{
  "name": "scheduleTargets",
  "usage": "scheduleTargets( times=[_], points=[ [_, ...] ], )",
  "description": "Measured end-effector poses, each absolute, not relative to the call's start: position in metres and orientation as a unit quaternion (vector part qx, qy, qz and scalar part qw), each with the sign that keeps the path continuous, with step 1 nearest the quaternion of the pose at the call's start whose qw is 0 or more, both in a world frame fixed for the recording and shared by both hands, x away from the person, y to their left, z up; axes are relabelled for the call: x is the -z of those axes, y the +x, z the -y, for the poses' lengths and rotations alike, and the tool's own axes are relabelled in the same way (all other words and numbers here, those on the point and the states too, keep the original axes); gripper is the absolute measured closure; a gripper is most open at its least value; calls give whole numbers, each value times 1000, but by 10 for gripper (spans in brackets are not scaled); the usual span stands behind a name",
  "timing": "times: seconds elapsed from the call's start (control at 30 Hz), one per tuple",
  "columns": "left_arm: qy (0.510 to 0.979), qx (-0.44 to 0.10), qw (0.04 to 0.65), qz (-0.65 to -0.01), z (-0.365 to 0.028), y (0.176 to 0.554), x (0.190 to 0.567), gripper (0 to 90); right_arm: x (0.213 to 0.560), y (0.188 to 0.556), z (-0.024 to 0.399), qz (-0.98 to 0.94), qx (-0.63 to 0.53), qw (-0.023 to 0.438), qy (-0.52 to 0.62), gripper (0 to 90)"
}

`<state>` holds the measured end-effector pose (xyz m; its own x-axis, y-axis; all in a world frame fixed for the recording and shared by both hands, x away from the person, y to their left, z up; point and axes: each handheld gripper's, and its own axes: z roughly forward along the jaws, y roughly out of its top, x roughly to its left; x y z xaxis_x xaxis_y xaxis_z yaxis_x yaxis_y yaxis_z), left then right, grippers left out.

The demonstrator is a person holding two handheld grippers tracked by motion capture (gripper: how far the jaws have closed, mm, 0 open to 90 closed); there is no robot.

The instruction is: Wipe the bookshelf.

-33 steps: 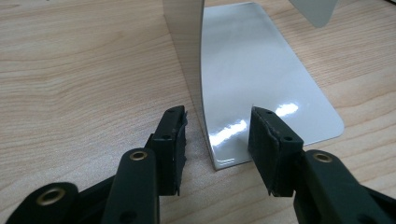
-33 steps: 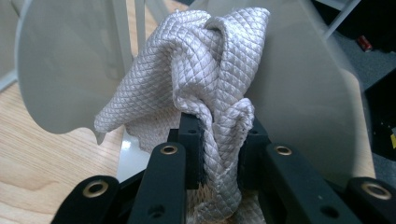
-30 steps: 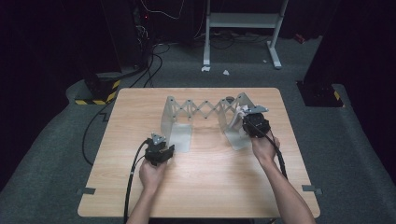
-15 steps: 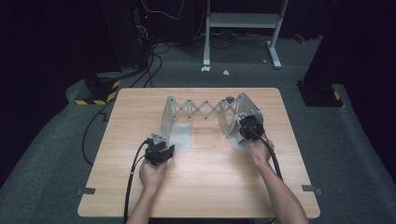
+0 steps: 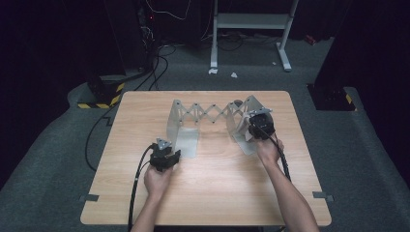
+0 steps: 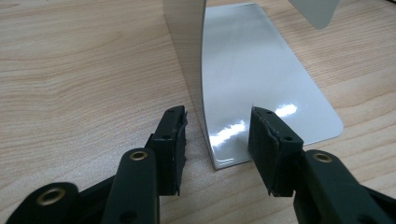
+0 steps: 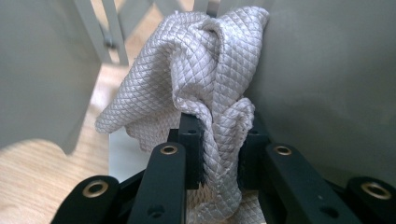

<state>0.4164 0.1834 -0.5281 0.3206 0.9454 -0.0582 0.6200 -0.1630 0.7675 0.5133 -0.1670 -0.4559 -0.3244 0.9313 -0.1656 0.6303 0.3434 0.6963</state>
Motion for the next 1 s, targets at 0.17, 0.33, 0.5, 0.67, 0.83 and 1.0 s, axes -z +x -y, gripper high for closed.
scheduleTargets(
  times=[0.17,0.33,0.5,0.67,0.83,1.0],
  points=[
    [727,-226,360,-538,-183,416,528,569,431,516,165,-758,-288,299,504,769],
    [728,-227,359,-538,-183,416,528,574,412,518,164,-752,-297,310,501,770],
    [728,-227,359,-538,-183,416,528,576,398,521,164,-743,-309,317,501,769],
    [729,-228,358,-537,-183,416,528,580,391,524,161,-744,-309,321,498,769],
    [729,-228,358,-537,-183,416,528,582,402,525,156,-747,-297,335,491,768],
    [729,-228,358,-537,-183,416,528,581,412,523,152,-757,-291,325,486,768]
  ],
)
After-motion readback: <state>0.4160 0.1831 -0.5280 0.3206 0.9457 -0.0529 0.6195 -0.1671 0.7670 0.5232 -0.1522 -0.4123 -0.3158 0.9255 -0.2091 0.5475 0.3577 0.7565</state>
